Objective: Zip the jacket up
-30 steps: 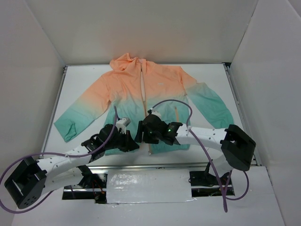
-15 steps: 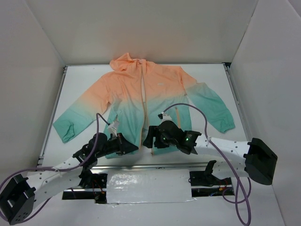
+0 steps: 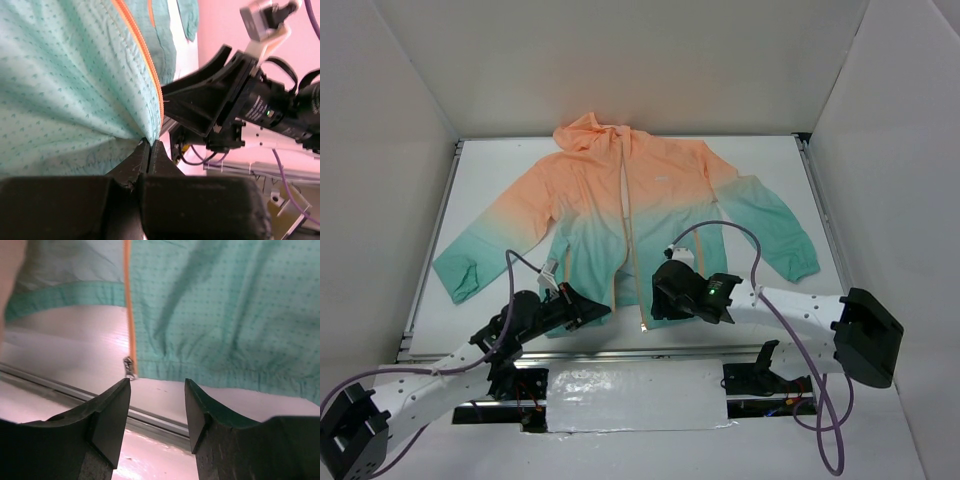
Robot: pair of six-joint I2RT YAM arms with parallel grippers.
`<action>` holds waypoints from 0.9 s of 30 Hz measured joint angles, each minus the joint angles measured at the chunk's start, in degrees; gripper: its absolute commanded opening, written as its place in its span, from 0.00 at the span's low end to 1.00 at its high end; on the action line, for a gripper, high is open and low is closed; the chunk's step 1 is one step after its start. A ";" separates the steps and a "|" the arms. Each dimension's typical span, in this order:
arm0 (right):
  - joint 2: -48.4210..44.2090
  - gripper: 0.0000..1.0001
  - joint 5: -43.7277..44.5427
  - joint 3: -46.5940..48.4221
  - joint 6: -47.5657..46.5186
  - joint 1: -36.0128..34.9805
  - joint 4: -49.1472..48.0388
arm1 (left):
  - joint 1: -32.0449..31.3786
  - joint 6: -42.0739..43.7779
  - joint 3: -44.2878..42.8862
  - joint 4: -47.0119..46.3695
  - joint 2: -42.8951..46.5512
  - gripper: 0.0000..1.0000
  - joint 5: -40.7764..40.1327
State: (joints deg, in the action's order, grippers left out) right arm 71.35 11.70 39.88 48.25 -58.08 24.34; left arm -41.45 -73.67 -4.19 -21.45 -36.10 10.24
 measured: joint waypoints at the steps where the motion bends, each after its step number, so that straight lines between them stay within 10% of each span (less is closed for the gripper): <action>1: 0.24 0.54 0.15 0.00 -0.15 -0.02 0.92 | 0.00 -0.57 0.46 0.02 0.33 0.00 -0.63; 27: 20.59 0.47 4.26 11.21 -2.54 -5.05 7.19 | 0.00 -4.11 1.64 1.97 0.96 0.00 -5.70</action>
State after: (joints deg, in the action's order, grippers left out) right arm 91.94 15.97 51.09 45.71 -63.13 31.53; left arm -41.45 -77.78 -2.55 -19.49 -35.14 4.54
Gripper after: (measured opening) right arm 0.472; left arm 0.039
